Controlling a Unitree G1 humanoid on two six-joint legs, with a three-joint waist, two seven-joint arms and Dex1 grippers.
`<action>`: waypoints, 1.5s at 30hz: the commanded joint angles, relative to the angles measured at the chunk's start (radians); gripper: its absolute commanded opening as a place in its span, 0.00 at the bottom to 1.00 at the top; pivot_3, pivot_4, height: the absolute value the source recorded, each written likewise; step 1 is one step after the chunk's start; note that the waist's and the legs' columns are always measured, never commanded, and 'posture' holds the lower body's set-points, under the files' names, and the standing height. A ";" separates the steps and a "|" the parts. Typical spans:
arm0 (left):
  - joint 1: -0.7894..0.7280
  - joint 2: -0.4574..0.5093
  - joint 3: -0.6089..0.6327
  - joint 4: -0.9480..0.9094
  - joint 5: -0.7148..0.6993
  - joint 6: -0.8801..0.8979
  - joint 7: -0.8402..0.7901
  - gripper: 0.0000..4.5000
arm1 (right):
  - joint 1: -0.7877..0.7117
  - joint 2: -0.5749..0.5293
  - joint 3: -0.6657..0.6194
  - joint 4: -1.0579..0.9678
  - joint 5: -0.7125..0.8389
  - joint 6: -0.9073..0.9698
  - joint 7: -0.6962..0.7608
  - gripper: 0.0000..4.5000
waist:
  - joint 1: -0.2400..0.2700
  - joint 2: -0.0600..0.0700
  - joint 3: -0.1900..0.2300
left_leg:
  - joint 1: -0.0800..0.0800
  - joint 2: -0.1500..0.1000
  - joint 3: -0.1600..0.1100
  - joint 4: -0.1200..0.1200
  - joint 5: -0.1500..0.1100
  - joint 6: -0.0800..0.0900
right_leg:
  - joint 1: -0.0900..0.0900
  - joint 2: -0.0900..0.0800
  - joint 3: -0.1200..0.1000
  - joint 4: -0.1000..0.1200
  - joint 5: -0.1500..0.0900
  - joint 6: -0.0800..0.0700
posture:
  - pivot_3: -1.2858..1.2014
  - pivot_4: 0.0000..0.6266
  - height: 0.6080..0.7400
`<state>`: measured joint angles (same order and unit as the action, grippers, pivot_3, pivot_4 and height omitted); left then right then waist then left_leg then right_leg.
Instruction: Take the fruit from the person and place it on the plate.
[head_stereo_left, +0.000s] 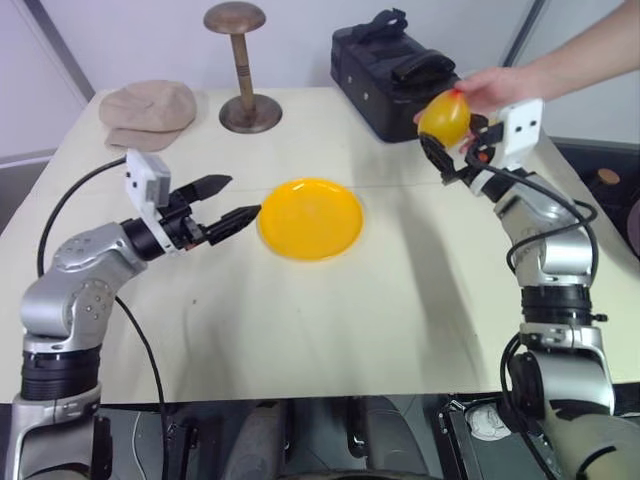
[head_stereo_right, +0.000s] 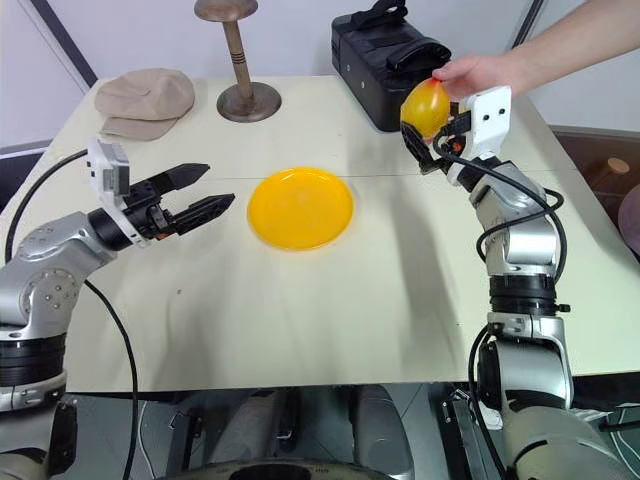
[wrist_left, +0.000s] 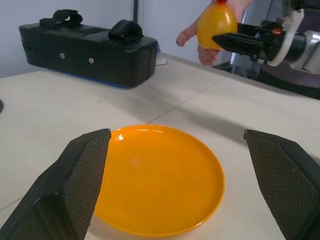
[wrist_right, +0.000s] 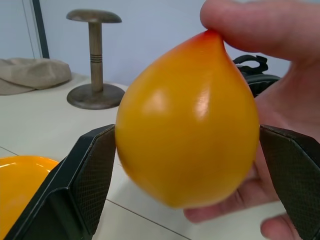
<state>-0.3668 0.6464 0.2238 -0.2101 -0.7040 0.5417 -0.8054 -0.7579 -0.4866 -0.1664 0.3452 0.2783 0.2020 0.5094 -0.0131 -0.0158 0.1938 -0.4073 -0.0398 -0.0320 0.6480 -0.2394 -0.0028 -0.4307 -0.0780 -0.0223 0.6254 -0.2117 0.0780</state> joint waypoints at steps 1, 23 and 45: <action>0.002 0.004 0.036 -0.042 0.000 -0.021 0.015 0.99 | -0.054 0.006 -0.009 0.043 -0.007 -0.048 0.005 1.00 | 0.000 0.000 0.000 | 0.000 0.000 0.000 0.000 0.000 0.000 | 0.000 0.000 0.000 0.000 0.000 0.000 | 0.52 0.24 1.00; 0.092 0.030 0.078 -0.046 0.034 -0.039 0.052 1.00 | 0.010 0.112 0.134 -0.156 0.022 0.093 0.103 0.72 | -0.008 0.000 0.000 | 0.000 0.001 0.000 -0.001 0.000 0.000 | -0.001 0.000 0.000 0.000 0.001 0.001 | 0.52 0.24 1.00; 0.237 0.040 0.106 -0.125 0.089 -0.052 0.112 1.00 | -0.048 0.326 0.252 0.049 -0.061 0.045 0.125 0.99 | -0.003 0.000 0.000 | 0.000 0.000 -0.001 -0.002 0.000 0.000 | -0.003 -0.001 0.000 0.001 0.000 -0.001 | 0.52 0.24 1.00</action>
<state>-0.1277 0.6858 0.2991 -0.2983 -0.6193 0.5132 -0.6970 -0.7746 -0.1704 0.1002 0.4085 0.2149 0.2757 0.6342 -0.0159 -0.0156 0.1938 -0.4073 -0.0395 -0.0326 0.6459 -0.2396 -0.0033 -0.4333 -0.0794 -0.0218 0.6265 -0.2121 0.0769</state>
